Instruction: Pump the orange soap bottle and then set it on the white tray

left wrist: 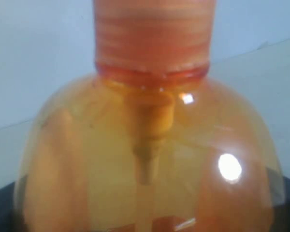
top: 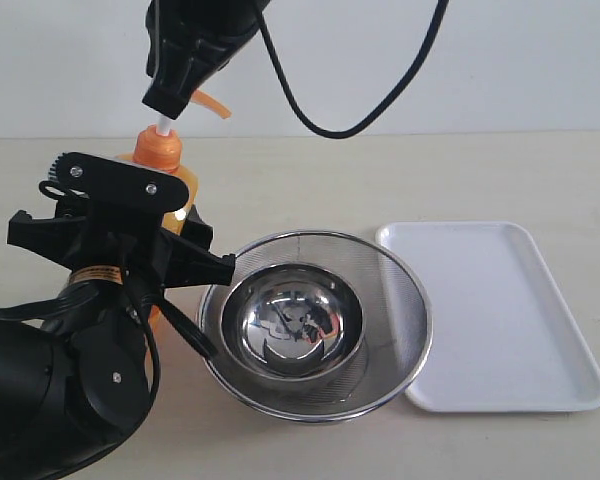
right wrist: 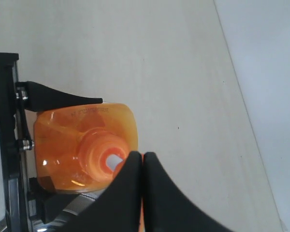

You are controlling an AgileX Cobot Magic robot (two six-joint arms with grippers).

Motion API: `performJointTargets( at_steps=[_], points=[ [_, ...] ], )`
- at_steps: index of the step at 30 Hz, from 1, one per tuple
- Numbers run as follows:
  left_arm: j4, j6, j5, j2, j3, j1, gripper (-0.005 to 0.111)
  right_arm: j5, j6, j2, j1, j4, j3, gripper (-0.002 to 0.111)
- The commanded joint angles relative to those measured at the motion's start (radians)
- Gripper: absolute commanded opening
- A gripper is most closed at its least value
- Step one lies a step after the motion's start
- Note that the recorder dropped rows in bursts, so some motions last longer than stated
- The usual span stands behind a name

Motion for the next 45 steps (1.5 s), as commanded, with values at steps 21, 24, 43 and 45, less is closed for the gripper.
performJointTargets(
  at_steps=[21, 24, 43, 45],
  points=[
    [0.047, -0.003, -0.051, -0.005, -0.012, -0.004, 0.005, 0.089, 0.003, 0.031, 0.007, 0.012, 0.029, 0.0],
    [0.047, -0.003, -0.051, -0.005, -0.012, -0.004, 0.005, 0.089, 0.003, 0.031, 0.007, 0.012, 0.029, 0.0],
    [0.071, -0.003, -0.051, -0.005, -0.012, -0.004, 0.005, -0.024, 0.056, -0.047, 0.007, -0.094, 0.024, 0.0],
    [0.071, -0.003, -0.051, -0.005, -0.012, -0.004, 0.005, -0.056, 0.109, -0.093, 0.007, -0.149, 0.024, 0.0]
  ],
)
